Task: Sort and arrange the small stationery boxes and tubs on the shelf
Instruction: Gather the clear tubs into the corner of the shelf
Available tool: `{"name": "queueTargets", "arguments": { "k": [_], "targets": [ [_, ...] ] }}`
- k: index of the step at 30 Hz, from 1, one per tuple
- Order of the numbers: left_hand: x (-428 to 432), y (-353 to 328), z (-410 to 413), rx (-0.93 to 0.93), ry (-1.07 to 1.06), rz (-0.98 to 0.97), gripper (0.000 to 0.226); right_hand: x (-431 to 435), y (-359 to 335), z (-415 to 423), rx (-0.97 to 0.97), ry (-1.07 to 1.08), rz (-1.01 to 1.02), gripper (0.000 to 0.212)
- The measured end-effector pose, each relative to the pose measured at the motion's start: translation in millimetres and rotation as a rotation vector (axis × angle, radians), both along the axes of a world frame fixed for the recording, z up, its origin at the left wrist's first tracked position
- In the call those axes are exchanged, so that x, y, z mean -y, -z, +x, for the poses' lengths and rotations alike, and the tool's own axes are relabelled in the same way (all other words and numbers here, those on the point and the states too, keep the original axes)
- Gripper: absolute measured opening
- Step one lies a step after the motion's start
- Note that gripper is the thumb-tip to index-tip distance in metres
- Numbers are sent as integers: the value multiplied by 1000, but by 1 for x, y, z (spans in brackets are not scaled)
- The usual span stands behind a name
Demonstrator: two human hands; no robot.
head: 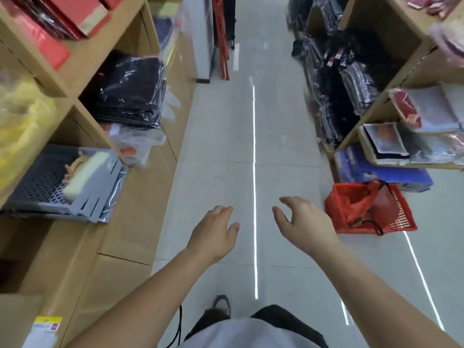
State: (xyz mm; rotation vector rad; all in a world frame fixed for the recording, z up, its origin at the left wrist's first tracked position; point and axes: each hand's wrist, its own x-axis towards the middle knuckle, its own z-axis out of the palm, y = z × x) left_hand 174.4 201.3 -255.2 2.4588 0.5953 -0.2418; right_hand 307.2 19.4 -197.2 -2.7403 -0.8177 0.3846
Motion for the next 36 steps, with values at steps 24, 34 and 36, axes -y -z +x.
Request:
{"name": "queueTargets", "arguments": {
  "k": [24, 34, 36],
  "targets": [
    [-214, 4, 500, -56, -16, -41, 58, -204, 28, 511, -90, -105, 17, 46],
    [-330, -15, 752, -1, 110, -50, 50, -311, 0, 730, -60, 65, 34, 47],
    [-341, -19, 800, 6, 130, -64, 50, -319, -8, 770, -64, 115, 47, 47]
  ]
}}
